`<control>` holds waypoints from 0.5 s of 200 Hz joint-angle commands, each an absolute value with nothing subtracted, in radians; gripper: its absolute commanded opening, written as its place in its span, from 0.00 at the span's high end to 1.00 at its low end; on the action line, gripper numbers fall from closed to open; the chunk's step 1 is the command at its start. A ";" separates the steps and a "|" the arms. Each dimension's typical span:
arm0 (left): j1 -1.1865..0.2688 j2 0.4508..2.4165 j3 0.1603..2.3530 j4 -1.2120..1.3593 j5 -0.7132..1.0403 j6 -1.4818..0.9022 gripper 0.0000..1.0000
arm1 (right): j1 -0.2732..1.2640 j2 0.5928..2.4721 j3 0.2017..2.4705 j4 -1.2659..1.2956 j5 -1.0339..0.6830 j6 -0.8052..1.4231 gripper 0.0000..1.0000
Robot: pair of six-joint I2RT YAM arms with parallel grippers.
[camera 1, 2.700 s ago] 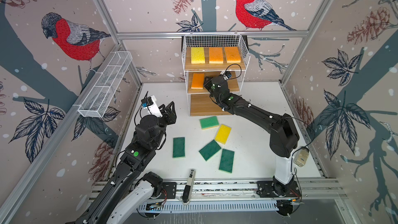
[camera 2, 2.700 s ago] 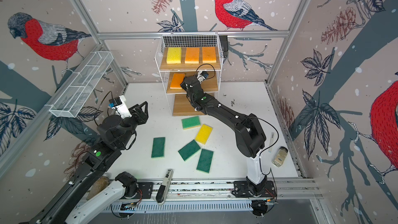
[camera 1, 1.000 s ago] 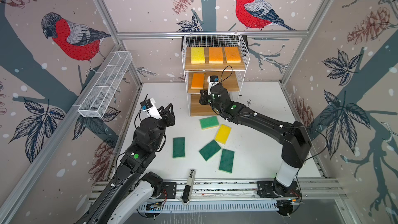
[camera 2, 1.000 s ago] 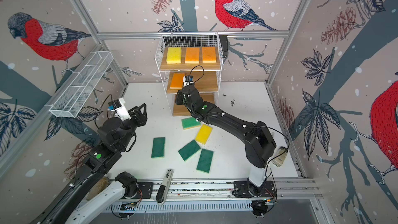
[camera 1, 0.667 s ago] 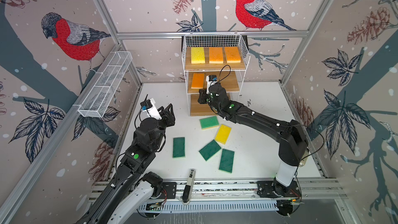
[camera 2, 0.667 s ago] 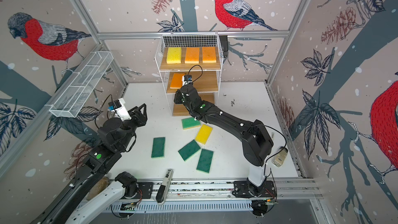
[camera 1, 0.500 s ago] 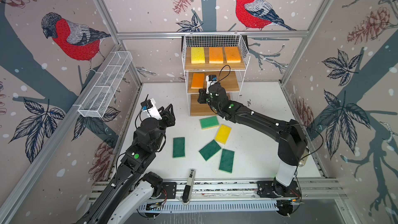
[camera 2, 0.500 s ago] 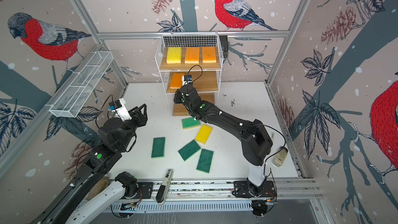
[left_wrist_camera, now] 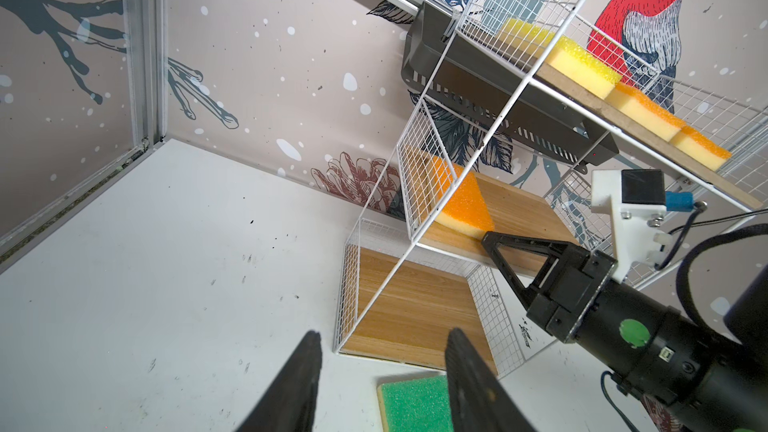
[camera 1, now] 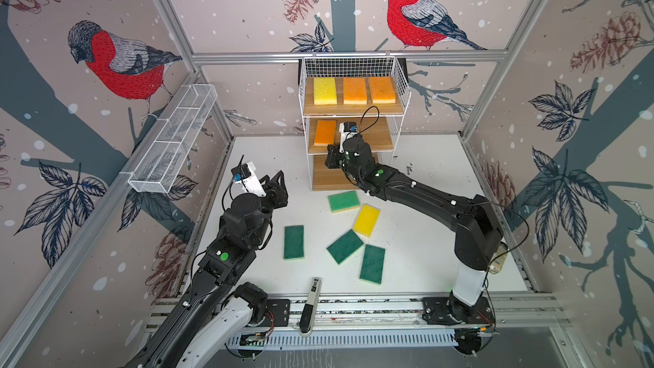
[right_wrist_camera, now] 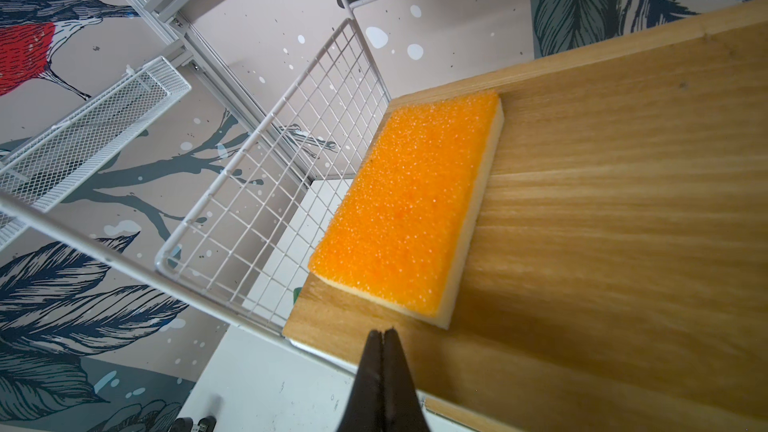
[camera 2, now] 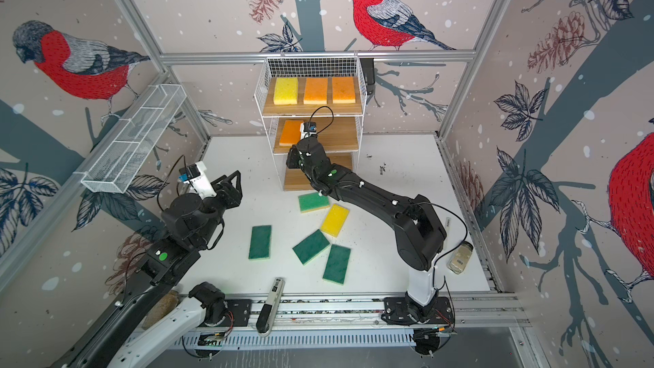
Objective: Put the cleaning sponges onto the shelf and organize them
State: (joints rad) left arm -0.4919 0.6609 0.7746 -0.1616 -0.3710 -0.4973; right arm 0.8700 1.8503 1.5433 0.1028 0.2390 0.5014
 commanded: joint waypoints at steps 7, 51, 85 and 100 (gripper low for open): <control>-0.489 0.662 0.776 -0.110 -0.379 -0.483 0.51 | 0.866 1.847 1.548 0.114 0.259 0.514 0.96; -0.489 0.661 0.777 -0.112 -0.376 -0.483 0.51 | 0.856 1.853 1.548 0.112 0.257 0.521 0.96; -0.489 0.660 0.781 -0.114 -0.381 -0.484 0.51 | 0.853 1.852 1.546 0.107 0.262 0.526 0.96; -0.489 0.662 0.781 -0.114 -0.381 -0.483 0.51 | 0.850 1.851 1.547 0.106 0.261 0.526 0.96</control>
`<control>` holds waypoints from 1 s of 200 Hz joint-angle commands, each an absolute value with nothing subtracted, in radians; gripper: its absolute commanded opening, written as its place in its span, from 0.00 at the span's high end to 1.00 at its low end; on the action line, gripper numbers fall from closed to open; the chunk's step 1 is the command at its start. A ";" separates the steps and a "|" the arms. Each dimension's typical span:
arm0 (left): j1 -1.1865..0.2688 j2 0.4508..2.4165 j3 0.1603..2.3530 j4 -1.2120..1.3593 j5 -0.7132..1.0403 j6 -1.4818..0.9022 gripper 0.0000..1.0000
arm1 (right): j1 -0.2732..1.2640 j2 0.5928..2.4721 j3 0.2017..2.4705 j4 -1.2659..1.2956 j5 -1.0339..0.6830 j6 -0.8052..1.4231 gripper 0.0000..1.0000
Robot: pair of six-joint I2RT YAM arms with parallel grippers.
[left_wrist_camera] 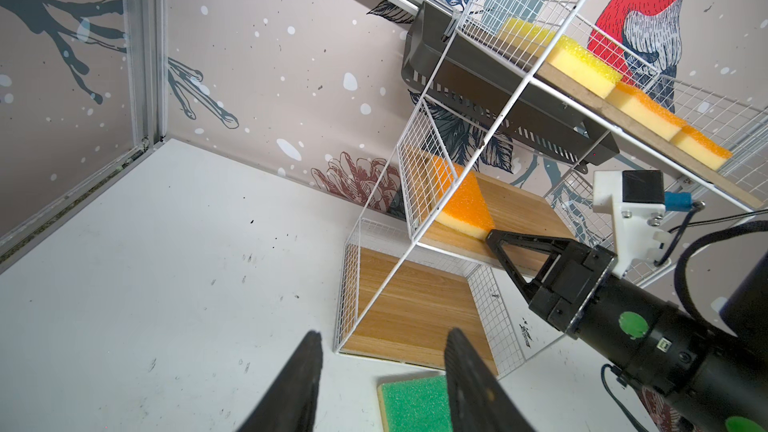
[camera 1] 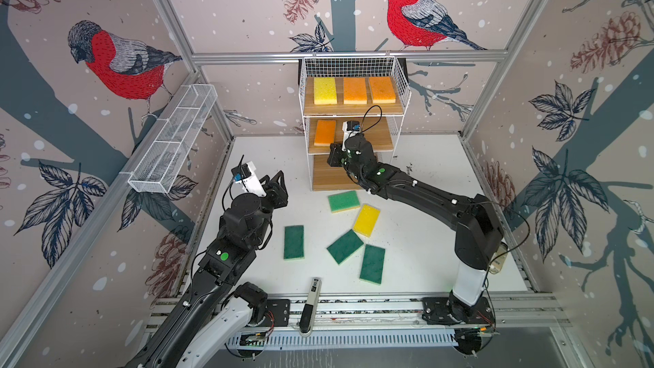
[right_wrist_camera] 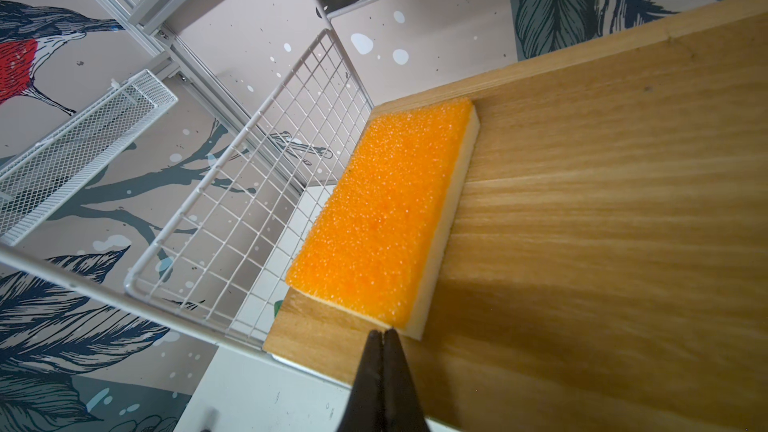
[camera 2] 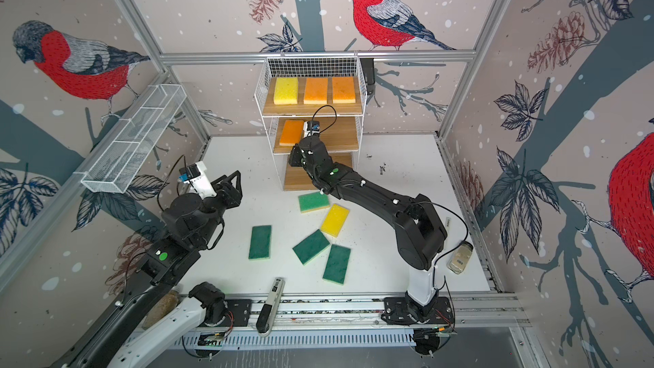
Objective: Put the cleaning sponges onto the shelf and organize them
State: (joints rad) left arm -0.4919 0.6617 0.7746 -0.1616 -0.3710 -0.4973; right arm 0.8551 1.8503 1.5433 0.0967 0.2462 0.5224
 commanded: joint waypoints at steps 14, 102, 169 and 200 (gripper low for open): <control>-0.489 0.661 0.782 -0.114 -0.381 -0.483 0.51 | 0.847 1.852 1.548 0.106 0.262 0.526 0.96; -0.487 0.672 0.778 -0.111 -0.380 -0.482 0.51 | 0.841 1.849 1.548 0.097 0.231 0.542 0.96; -0.487 0.676 0.776 -0.118 -0.385 -0.482 0.51 | 0.880 1.771 1.522 0.054 0.269 0.513 0.94; -0.488 0.696 0.785 -0.133 -0.388 -0.479 0.49 | 0.901 1.698 1.468 0.042 0.303 0.497 0.91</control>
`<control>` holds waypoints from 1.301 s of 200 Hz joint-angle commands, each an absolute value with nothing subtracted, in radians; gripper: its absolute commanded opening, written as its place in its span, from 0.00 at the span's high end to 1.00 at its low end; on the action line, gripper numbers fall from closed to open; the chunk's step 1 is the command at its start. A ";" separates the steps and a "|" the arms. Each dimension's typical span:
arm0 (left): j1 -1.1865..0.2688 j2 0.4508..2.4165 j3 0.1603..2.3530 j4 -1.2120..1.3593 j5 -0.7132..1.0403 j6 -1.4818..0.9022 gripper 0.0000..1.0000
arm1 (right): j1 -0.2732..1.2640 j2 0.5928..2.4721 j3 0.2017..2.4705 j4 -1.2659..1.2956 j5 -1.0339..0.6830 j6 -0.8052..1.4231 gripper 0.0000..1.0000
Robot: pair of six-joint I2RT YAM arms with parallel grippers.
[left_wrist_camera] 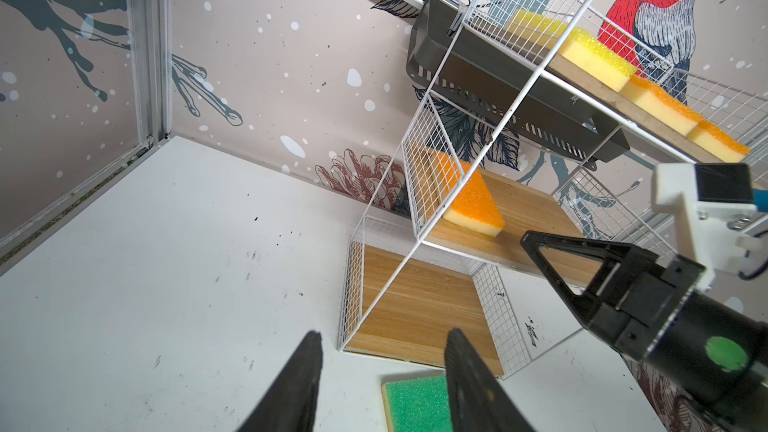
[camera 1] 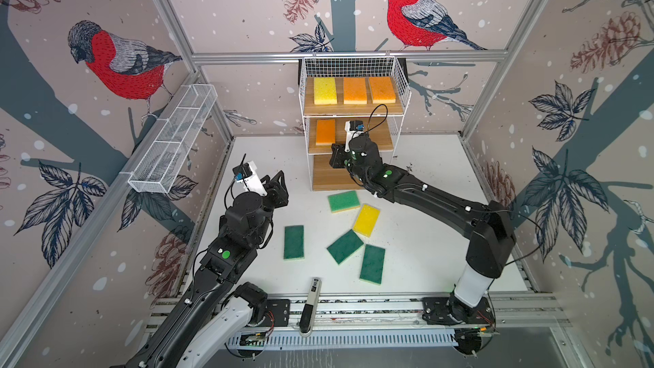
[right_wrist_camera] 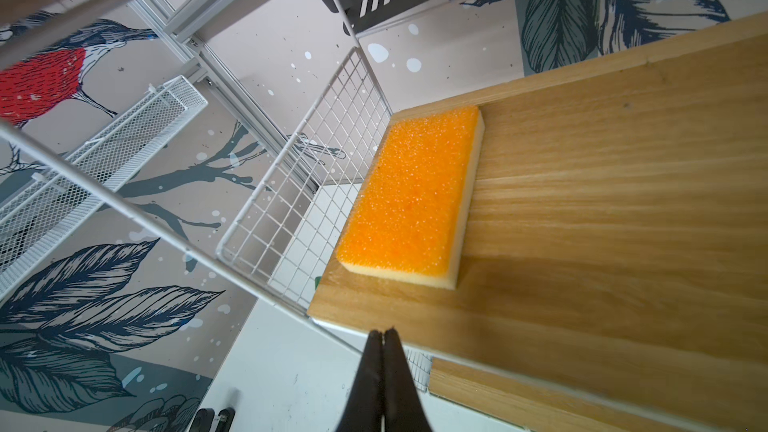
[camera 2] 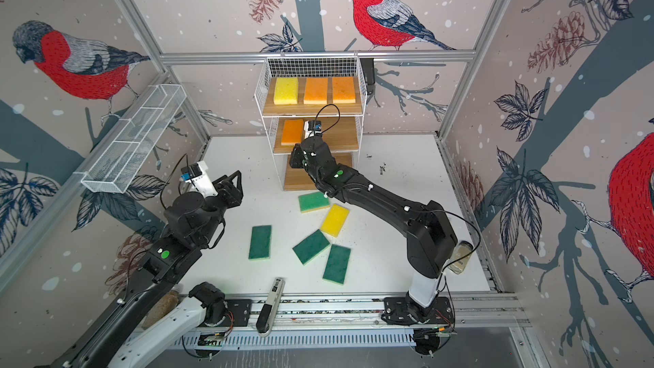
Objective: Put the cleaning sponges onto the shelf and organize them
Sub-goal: 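Withdraw both grippers from the shelf back over the table sponges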
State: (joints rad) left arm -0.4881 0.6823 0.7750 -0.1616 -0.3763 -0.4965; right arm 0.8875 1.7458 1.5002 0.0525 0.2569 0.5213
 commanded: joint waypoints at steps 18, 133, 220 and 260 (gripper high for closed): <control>-0.488 0.722 0.794 -0.147 -0.379 -0.476 0.47 | 0.911 1.645 1.420 0.032 0.318 0.500 0.86; -0.510 0.888 0.814 -0.357 -0.236 -0.463 0.23 | 0.940 1.207 0.991 -0.167 0.392 0.585 0.41; -0.607 0.966 0.833 -0.434 -0.298 -0.485 0.17 | 1.194 1.187 0.905 -0.533 0.642 1.022 0.18; -0.605 0.982 0.813 -0.411 -0.295 -0.492 0.15 | 1.316 1.276 0.912 -0.668 0.649 1.240 0.07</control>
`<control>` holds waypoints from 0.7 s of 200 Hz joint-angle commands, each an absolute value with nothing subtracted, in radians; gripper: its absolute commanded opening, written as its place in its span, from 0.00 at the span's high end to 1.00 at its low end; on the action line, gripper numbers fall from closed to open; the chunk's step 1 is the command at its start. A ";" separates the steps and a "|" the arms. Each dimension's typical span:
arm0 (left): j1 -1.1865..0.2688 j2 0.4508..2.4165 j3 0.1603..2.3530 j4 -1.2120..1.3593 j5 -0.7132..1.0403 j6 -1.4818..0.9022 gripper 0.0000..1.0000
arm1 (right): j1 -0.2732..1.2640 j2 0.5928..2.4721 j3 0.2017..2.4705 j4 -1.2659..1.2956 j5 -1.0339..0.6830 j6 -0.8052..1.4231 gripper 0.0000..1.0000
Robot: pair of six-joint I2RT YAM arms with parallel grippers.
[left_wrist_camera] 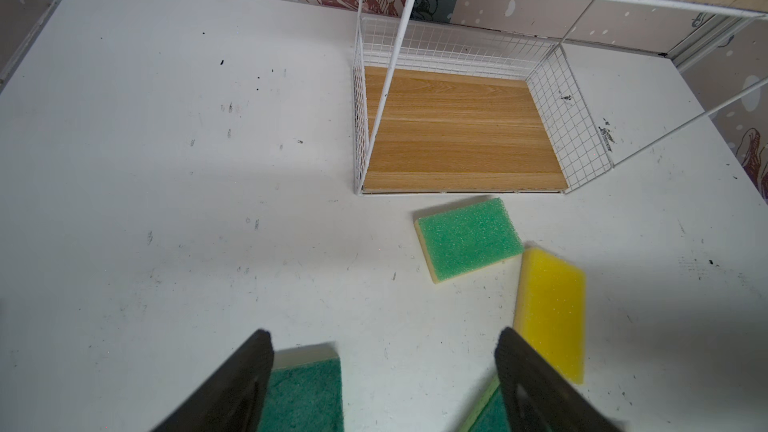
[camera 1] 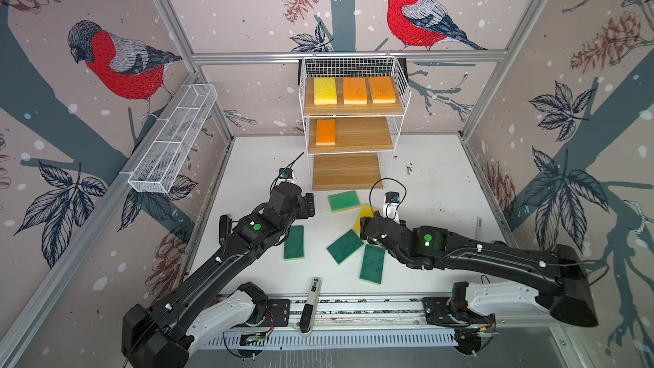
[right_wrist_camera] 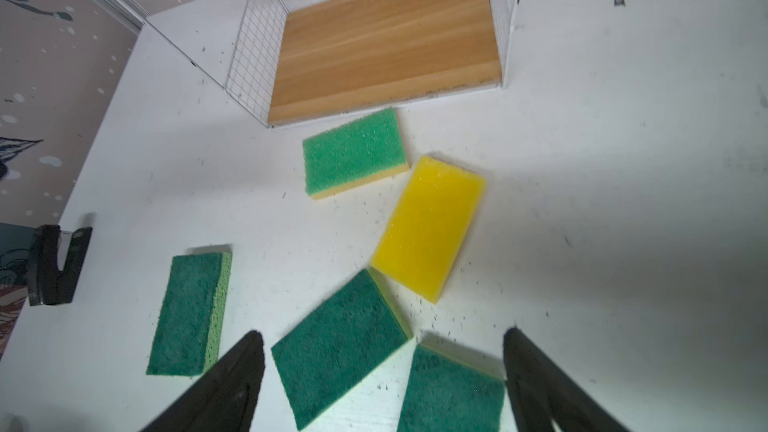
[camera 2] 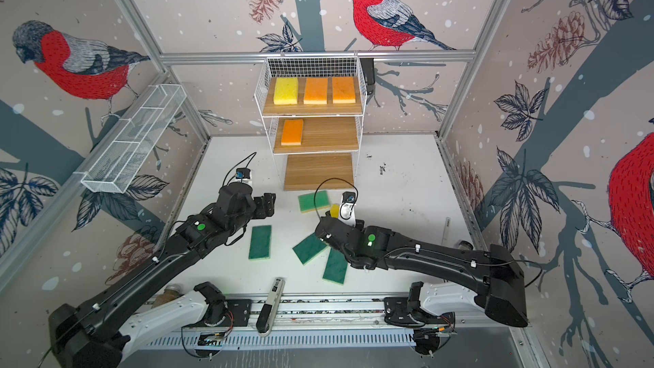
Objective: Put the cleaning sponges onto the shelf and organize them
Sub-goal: 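Withdraw both grippers from the shelf back over the table sponges, then lower the right gripper onto the dark green scouring sponge and close it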
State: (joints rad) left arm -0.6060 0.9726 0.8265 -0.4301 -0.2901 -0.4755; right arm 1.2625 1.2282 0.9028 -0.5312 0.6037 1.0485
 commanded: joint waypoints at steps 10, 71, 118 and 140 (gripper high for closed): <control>-0.606 0.994 0.811 -0.408 -0.295 -0.501 0.14 | 1.348 1.307 0.919 -0.705 0.649 1.290 0.07; -0.606 0.993 0.797 -0.371 -0.239 -0.541 0.13 | 1.471 1.421 0.952 -0.819 0.588 1.480 0.06; -0.606 0.932 0.768 -0.363 -0.230 -0.556 0.13 | 1.498 1.463 0.900 -0.765 0.506 1.558 0.05; -0.605 0.894 0.757 -0.368 -0.239 -0.555 0.13 | 1.505 1.453 0.877 -0.739 0.485 1.561 0.05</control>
State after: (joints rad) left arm -0.6064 0.9245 0.7658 -0.3904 -0.2371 -0.5491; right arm 1.4986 1.4593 0.8963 -0.7559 0.5163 1.5196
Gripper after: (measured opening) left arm 0.869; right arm 0.950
